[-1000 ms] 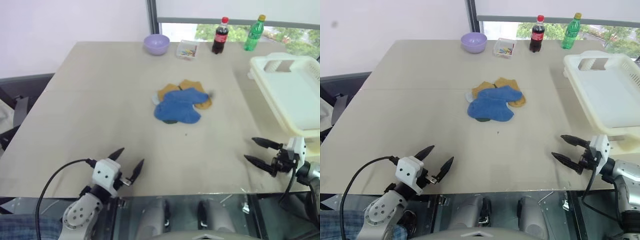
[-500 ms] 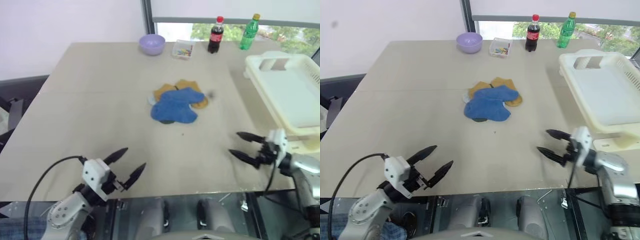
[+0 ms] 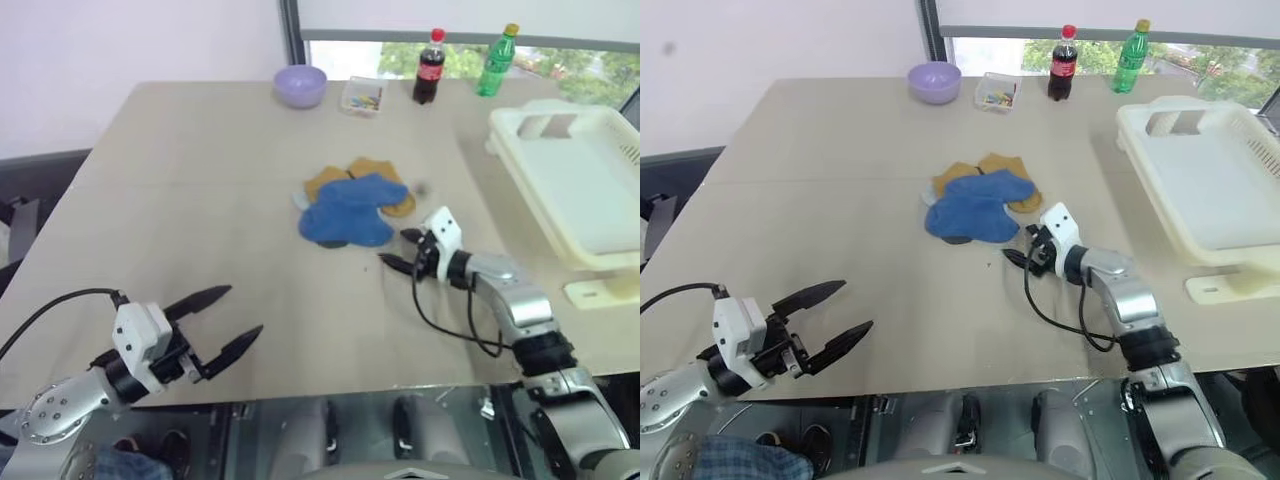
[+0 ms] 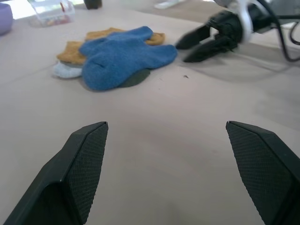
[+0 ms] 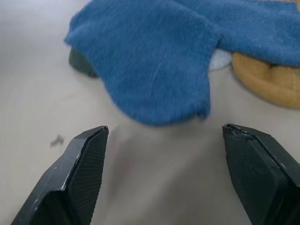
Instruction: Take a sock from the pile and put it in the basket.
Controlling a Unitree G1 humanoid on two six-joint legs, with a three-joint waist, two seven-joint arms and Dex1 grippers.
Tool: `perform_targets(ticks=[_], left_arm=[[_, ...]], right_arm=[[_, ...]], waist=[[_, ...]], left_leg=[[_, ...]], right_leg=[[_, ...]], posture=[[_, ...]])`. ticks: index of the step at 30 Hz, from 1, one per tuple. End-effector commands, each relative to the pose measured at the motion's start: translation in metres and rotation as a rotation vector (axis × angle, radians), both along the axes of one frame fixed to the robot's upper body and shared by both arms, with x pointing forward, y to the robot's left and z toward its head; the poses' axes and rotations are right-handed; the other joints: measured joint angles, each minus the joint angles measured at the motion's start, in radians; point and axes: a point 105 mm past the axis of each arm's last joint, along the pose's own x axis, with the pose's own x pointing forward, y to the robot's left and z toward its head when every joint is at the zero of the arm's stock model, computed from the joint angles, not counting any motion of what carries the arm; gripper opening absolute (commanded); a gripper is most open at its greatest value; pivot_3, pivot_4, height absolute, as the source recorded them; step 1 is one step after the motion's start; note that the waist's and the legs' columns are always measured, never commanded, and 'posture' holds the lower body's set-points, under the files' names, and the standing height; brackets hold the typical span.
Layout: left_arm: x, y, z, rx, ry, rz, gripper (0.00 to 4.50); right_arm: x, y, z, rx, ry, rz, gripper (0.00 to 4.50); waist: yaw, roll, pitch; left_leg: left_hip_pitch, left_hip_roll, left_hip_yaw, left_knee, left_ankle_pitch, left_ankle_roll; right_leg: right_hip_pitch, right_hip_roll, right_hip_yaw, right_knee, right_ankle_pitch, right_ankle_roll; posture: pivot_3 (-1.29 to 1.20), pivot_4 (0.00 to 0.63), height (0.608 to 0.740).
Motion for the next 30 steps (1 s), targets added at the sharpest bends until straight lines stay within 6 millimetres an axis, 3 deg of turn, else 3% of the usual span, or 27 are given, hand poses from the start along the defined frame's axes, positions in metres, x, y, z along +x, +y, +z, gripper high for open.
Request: perform_targets(ticks=[1, 4, 5, 7, 11, 12, 13, 17, 20, 25, 30], left_arm=[[-0.003, -0.002, 0.01, 0.015, -0.041, -0.012, 4.36], [-0.002, -0.002, 0.01, 0.013, -0.048, 0.001, 4.36], [-0.002, -0.003, 0.01, 0.013, -0.048, 0.004, 4.36], [-0.003, -0.003, 0.009, 0.01, -0.048, 0.008, 4.36], [-0.003, -0.004, 0.007, 0.011, -0.048, 0.016, 4.36], [-0.002, -0.003, 0.007, 0.011, -0.049, 0.02, 4.36], [-0.002, -0.003, 0.007, 0.01, -0.049, 0.023, 4.36], [-0.002, -0.005, 0.006, 0.013, -0.046, 0.022, 4.36], [-0.003, -0.005, 0.005, 0.016, -0.038, 0.02, 4.36], [-0.001, -0.006, 0.005, 0.018, -0.039, 0.015, 4.36], [0.001, -0.008, 0.004, 0.014, -0.035, 0.005, 4.36]], right_arm=[[0.004, 0.008, 0.004, 0.06, 0.054, 0.007, 3.98], [0.004, 0.013, 0.007, 0.077, 0.076, 0.025, 3.98], [0.004, 0.012, 0.006, 0.061, 0.077, 0.026, 3.43], [0.005, 0.013, 0.005, 0.045, 0.066, 0.029, 2.76], [0.005, 0.015, 0.007, 0.06, 0.069, 0.026, 0.61], [0.005, 0.015, 0.007, 0.059, 0.068, 0.026, 0.18], [0.005, 0.014, 0.007, 0.054, 0.066, 0.026, 0.01], [-0.004, 0.013, 0.012, 0.071, 0.071, 0.071, 0.01], [-0.034, 0.011, 0.017, 0.08, 0.138, 0.23, 0.01], [-0.093, -0.015, 0.01, -0.021, 0.264, 0.478, 0.01], [-0.106, -0.045, 0.0, -0.104, 0.336, 0.463, 0.01]], waist=[[0.0, 0.0, 0.0], [0.001, 0.0, 0.0], [0.002, 0.0, 0.0], [0.002, 0.0, 0.0], [0.001, 0.0, 0.0], [0.001, 0.0, 0.0], [0.001, 0.0, 0.0], [0.001, 0.0, 0.0], [0.006, 0.0, 0.0], [0.008, 0.001, 0.001], [0.004, 0.0, 0.001]], left_leg=[[0.0, 0.0, 0.0, 0.0, 0.0, 0.0], [0.001, 0.0, 0.0, 0.0, 0.0, -0.001], [0.002, 0.0, 0.0, 0.0, -0.001, -0.002], [0.002, 0.0, 0.0, 0.0, -0.001, -0.002], [0.002, 0.0, 0.0, 0.0, -0.001, -0.002], [0.002, 0.0, 0.0, 0.0, -0.001, -0.002], [0.002, 0.0, 0.0, 0.0, -0.001, -0.002], [0.002, 0.0, 0.001, 0.0, -0.001, -0.002], [0.002, 0.0, 0.001, 0.0, -0.001, -0.002], [0.0, -0.001, 0.0, -0.001, -0.003, 0.003], [0.001, 0.001, -0.001, -0.001, -0.005, 0.002]], right_leg=[[0.0, 0.0, 0.0, 0.001, 0.0, 0.0], [0.0, 0.0, 0.0, 0.002, 0.0, 0.0], [0.0, 0.0, 0.0, 0.002, 0.0, 0.0], [0.0, 0.0, 0.0, 0.002, 0.0, 0.0], [0.0, 0.0, 0.001, 0.002, 0.0, 0.0], [0.0, 0.0, 0.001, 0.002, 0.0, 0.0], [0.0, 0.0, 0.001, 0.003, 0.0, 0.0], [0.0, 0.0, 0.001, 0.003, 0.0, 0.0], [0.0, 0.0, 0.001, 0.002, 0.0, 0.0], [0.0, -0.002, 0.0, -0.002, 0.0, 0.0], [0.0, -0.004, 0.0, -0.002, 0.0, 0.0]], posture=[[0.0, 0.15, 0.733], [0.0, 0.15, 0.733], [0.0, 0.15, 0.733], [0.0, 0.15, 0.733], [0.0, 0.15, 0.733], [0.0, 0.15, 0.733], [0.0, 0.15, 0.733], [0.0, 0.15, 0.733], [0.0, 0.15, 0.733], [0.0, 0.15, 0.733], [0.0, 0.15, 0.733]])
